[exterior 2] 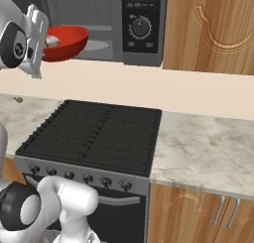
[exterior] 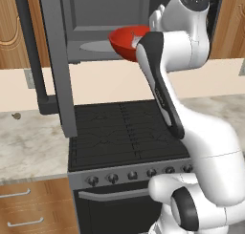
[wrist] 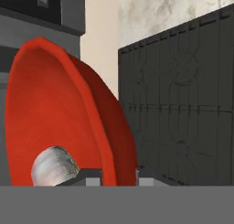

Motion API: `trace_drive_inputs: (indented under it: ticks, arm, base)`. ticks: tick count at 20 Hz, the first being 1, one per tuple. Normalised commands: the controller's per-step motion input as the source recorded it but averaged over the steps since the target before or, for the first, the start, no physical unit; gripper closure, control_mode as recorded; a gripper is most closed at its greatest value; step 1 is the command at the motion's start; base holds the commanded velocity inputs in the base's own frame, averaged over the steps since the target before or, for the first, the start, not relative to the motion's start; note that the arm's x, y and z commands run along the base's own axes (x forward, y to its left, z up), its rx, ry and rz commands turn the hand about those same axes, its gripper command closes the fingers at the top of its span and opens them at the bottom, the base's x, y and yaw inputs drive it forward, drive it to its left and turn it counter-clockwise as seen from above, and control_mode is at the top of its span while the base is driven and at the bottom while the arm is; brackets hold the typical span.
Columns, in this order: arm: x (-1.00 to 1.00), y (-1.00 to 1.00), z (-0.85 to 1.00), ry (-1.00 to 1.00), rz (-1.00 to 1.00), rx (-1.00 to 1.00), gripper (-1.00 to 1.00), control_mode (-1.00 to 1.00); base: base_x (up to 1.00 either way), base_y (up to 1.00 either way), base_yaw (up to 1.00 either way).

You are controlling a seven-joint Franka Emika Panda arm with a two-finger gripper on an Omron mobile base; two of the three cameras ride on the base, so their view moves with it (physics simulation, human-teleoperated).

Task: Pick the garlic from the sink and place it in the bowl. Then pick the bowl and place it in the microwave. Then close the microwave door and press the start button.

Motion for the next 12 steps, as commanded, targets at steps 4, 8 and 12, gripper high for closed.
trace_drive_inputs:
  ticks: [4,8,12]
  arm:
    - [0.91,-0.01,0.06,-0.07,0.00,0.00,1.00,-1.00]
    - [0.96,-0.04,0.00,0.00,0.00,0.00,1.00,-1.00]
    - [0.92,0.00,0.00,0.00,0.00,0.00,1.00,-1.00]
  base:
    - [0.00,0.00,0.00]
    - [0.00,0.00,0.00]
    - [0.00,0.00,0.00]
